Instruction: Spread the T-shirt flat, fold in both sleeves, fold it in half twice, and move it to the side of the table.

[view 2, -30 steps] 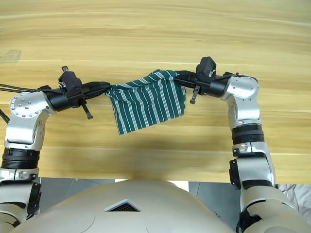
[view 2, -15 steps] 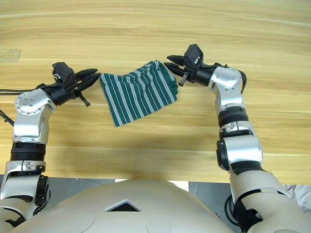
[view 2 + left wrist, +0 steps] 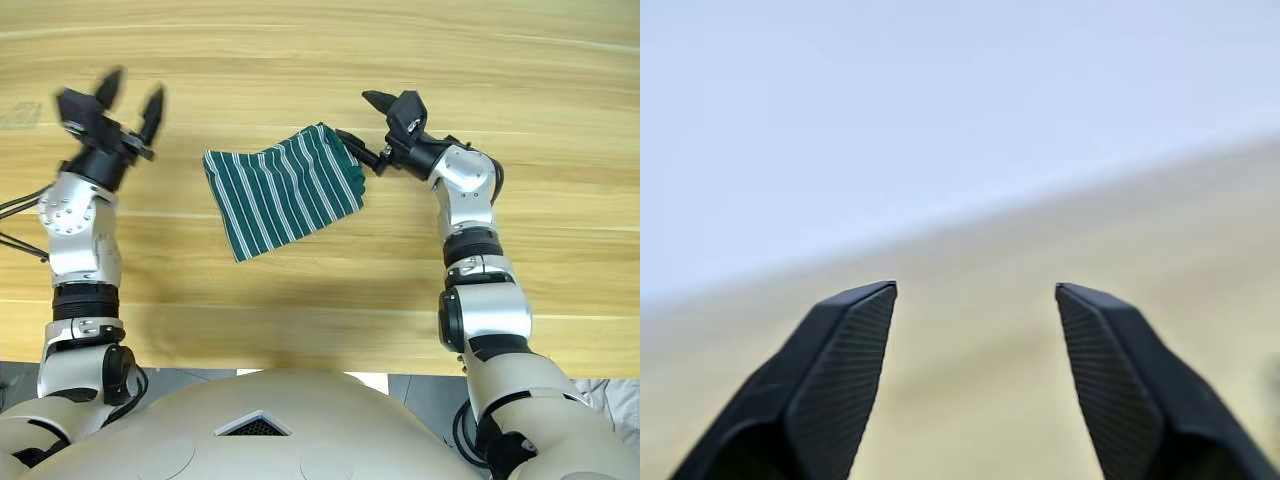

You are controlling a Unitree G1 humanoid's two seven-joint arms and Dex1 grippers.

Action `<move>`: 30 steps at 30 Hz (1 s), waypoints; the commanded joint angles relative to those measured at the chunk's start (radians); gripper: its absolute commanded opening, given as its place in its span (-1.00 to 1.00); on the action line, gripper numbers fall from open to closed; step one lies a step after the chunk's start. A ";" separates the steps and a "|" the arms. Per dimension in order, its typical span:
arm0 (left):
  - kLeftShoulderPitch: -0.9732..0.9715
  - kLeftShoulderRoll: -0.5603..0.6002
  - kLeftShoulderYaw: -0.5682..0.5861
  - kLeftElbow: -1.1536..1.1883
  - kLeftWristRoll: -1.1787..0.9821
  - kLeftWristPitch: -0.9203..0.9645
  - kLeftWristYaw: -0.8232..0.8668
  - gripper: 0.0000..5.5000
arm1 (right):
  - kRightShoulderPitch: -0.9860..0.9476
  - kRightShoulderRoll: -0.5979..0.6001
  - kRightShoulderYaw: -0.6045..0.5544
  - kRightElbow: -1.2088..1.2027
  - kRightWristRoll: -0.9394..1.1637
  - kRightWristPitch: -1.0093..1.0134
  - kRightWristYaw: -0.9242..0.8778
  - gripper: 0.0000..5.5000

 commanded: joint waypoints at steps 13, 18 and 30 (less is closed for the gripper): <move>0.039 -0.158 -0.032 -0.197 0.132 -0.084 0.257 0.10 | -0.218 0.207 0.337 0.201 -0.394 -0.207 -0.084 0.32; 0.062 -0.177 -0.058 -0.184 0.139 -0.100 0.249 0.10 | -0.276 0.244 0.344 0.256 -0.423 -0.213 -0.138 0.32; 0.088 -0.192 -0.110 -0.173 0.135 -0.117 0.223 0.10 | -0.351 0.262 0.455 0.394 -0.638 -0.066 -0.438 0.32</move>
